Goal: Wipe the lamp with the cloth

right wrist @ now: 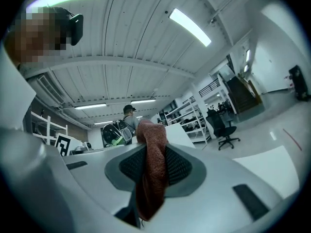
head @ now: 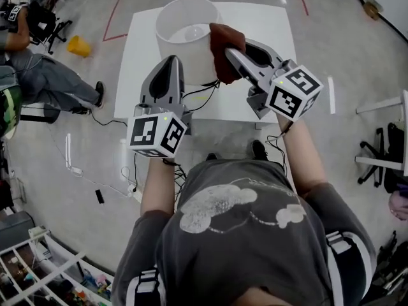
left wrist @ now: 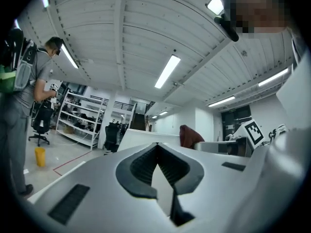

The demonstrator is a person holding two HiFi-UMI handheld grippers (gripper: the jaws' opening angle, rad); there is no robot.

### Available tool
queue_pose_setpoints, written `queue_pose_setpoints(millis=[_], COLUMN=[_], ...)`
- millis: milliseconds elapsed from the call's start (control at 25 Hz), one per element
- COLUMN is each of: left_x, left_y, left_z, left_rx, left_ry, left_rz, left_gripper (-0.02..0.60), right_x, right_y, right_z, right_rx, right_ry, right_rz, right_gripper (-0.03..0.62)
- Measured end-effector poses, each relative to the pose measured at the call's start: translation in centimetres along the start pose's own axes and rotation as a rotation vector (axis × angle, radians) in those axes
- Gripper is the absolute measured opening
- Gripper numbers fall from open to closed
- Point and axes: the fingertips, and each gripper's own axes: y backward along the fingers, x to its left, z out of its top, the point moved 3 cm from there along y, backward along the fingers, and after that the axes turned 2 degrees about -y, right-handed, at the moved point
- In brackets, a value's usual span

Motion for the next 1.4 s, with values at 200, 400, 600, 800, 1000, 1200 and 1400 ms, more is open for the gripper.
queue_pose_setpoints(millis=[200,400,600,800,1000,1200,1400], left_x=[-0.2,-2.4,-7.0,-7.6,-8.0,-8.2,-7.2], left_y=[0.7,0.5,0.5,2.3,4.0,3.8,2.7], left_z=[-1.3,-3.8,-6.9,-8.4,-9.5,-10.7,-8.1], left_rx=[0.013,0.051,0.072,0.08,0.087,0.114,0.067], left_ry=[-0.014,-0.016,-0.018,-0.003,0.017,0.053,0.032], left_rz=[0.129,0.24,0.338,0.412,0.457,0.427,0.392], left_gripper=[0.006,0.006,0.006,0.006,0.006,0.006,0.006], right_x=[-2.1,-4.3,-7.2,-8.0,-8.8,-9.4,-8.7], right_y=[-1.8,-1.1,2.4,2.4,2.5,2.6,3.1], right_z=[-0.8,-2.1,-4.2,-7.3,-9.6,-10.3,-7.9], right_rx=[0.053,0.136,0.208,0.293,0.359,0.382,0.34], right_ry=[-0.059,-0.089,-0.106,-0.109,-0.103,-0.104,-0.082], right_rz=[0.12,0.195,0.246,0.26,0.249,0.207,0.181], right_gripper=[0.086,0.086,0.087,0.086,0.086,0.086,0.086])
